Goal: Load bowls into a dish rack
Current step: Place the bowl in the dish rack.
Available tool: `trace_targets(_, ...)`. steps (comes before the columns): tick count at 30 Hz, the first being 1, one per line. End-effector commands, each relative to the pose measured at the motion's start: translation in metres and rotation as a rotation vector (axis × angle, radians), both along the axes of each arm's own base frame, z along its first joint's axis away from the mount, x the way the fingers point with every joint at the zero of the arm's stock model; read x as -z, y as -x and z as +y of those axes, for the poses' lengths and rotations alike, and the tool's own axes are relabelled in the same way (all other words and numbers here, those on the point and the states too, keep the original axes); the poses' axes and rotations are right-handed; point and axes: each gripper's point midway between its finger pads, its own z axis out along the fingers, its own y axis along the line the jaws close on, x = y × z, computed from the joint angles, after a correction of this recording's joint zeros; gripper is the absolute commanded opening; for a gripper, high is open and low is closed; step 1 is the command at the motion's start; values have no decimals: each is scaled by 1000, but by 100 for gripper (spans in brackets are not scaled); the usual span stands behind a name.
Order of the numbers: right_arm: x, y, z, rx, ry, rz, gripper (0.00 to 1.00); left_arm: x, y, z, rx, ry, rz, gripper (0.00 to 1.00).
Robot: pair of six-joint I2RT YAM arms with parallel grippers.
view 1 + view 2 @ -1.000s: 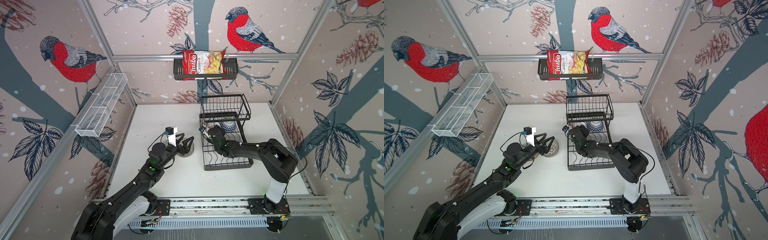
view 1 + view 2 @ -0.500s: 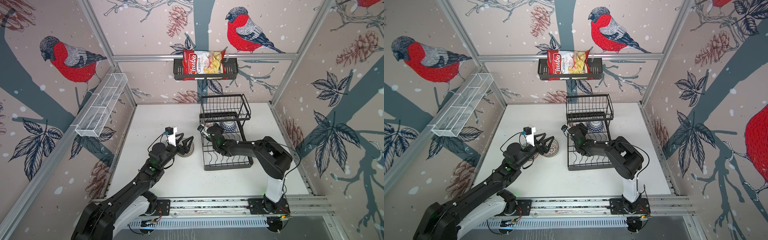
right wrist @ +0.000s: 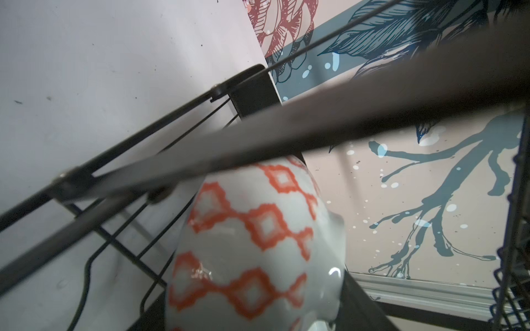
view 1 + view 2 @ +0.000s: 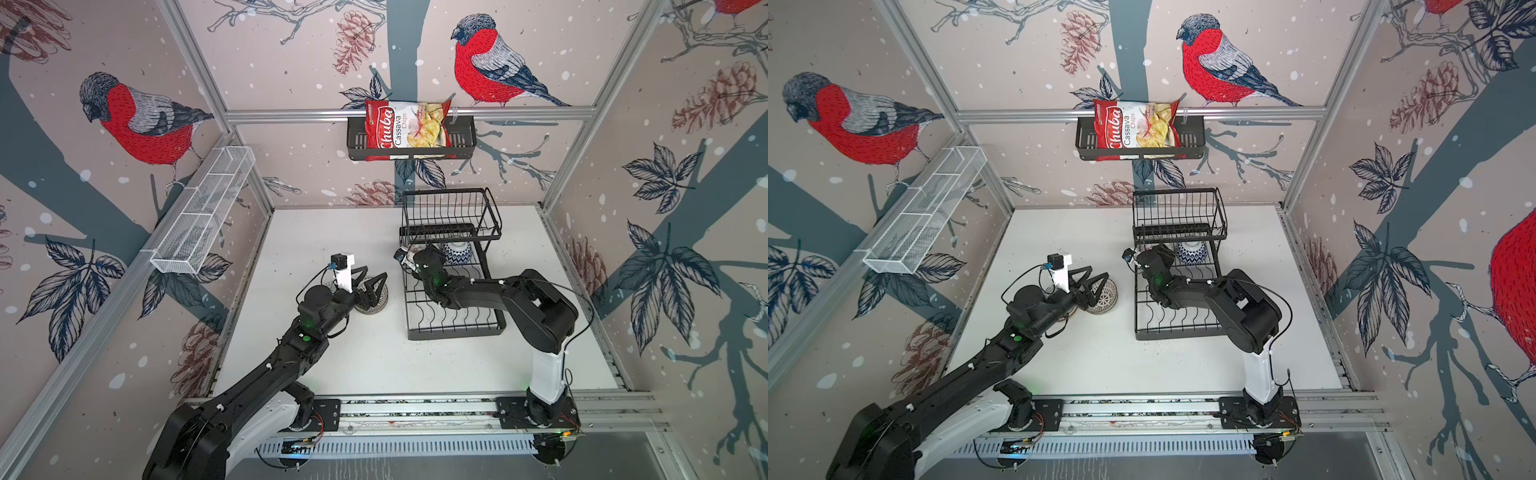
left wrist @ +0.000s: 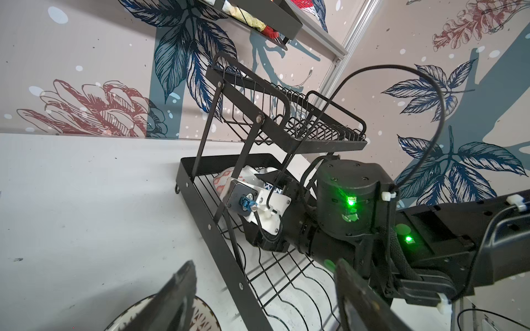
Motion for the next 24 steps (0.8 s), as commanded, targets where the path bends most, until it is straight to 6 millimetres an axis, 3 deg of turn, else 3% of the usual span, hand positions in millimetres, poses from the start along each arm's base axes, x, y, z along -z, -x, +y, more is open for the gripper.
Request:
trace_targets(1, -16, -11, -4, 39, -30, -66, 56, -4, 1, 0, 4, 0, -9, 75)
trace_targets(24, -10, -21, -12, 29, 64, -139, 58, -4, 3, 4, -9, 0, -13, 75)
